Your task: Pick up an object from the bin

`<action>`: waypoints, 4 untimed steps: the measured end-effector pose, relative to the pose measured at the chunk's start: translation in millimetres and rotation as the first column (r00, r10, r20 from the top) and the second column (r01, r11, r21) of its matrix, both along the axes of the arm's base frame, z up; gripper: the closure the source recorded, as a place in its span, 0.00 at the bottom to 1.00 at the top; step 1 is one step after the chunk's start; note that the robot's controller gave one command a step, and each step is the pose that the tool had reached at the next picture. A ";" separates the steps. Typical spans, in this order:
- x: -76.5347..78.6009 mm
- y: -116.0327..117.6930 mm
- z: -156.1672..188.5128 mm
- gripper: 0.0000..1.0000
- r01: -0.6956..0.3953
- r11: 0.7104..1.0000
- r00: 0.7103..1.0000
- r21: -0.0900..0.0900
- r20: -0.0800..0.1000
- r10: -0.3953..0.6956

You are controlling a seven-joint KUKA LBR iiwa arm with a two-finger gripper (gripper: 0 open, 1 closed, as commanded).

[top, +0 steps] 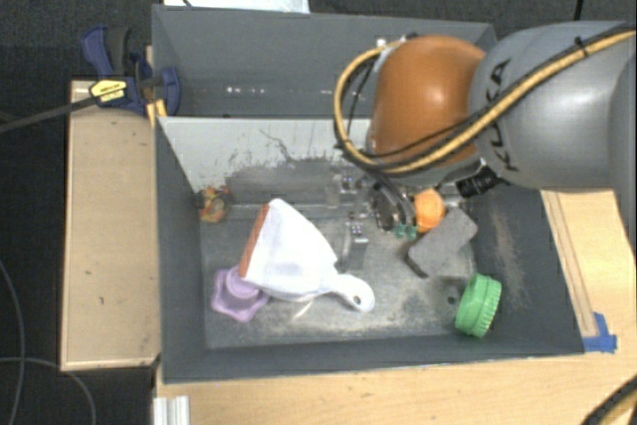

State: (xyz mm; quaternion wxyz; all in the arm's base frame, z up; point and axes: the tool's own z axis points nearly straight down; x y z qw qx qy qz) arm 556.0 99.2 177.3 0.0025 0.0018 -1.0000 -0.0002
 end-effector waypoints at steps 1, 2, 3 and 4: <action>1.4 -0.6 4.8 0.00 0.003 1.000 1.000 0.001 0.007 -0.003; -11.7 -8.9 -29.9 0.00 -0.071 0.997 0.997 0.001 0.013 0.071; -17.2 -6.1 -88.0 0.00 -0.208 0.978 0.978 -0.001 0.010 0.208; -36.5 20.9 -107.3 1.00 -0.104 0.995 0.995 0.000 0.005 0.104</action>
Offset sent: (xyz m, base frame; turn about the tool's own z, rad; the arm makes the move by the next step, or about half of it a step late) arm -0.0305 -0.0201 -0.0754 -0.1562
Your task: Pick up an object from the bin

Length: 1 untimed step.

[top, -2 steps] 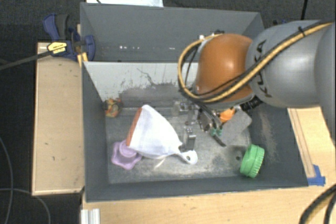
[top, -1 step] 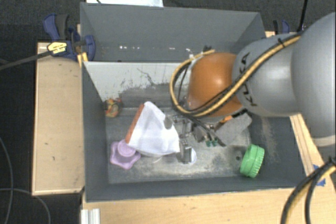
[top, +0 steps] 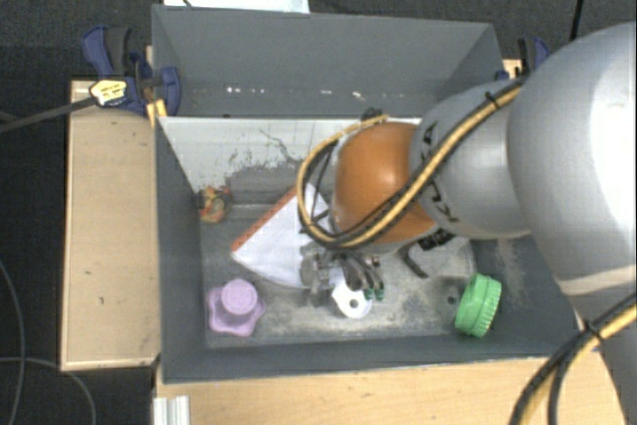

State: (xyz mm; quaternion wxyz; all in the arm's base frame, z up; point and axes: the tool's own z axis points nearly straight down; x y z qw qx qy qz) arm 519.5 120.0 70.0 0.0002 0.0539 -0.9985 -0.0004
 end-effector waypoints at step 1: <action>0.0 0.0 0.0 1.00 0.001 1.000 1.000 0.000 0.000 -0.001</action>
Offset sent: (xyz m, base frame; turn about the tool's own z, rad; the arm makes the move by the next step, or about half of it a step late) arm -0.0020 -0.0041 0.1284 0.0042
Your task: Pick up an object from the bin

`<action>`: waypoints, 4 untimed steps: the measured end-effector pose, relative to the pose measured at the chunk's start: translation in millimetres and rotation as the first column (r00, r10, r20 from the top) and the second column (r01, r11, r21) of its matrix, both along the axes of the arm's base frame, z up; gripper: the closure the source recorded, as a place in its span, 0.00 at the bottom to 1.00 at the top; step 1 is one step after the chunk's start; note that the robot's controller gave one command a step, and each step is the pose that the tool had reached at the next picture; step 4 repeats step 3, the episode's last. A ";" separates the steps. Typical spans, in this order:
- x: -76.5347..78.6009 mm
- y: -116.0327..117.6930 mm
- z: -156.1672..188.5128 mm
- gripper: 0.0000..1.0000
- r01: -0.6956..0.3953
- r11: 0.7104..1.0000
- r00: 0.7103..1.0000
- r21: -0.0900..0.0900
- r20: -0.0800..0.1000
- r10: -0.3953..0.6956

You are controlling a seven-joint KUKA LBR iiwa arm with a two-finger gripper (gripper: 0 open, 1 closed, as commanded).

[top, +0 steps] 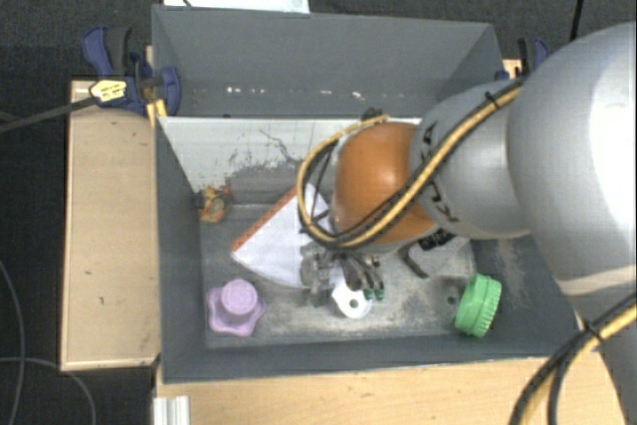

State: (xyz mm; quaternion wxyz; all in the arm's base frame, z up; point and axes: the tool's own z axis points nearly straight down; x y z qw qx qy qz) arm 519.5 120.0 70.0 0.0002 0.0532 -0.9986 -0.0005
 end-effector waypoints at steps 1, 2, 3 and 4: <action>-1.4 -3.9 128.5 1.00 0.009 1.000 1.000 0.000 0.002 -0.009; -1.5 -3.9 128.4 1.00 0.010 1.000 1.000 0.000 0.002 -0.010; -9.8 -6.9 177.8 1.00 0.016 1.000 1.000 -0.001 -0.004 -0.016; -9.8 -6.9 177.8 1.00 0.016 1.000 1.000 -0.001 -0.004 -0.016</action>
Offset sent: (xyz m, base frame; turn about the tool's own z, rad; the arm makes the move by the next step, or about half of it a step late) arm 0.0000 0.0000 0.0000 0.0000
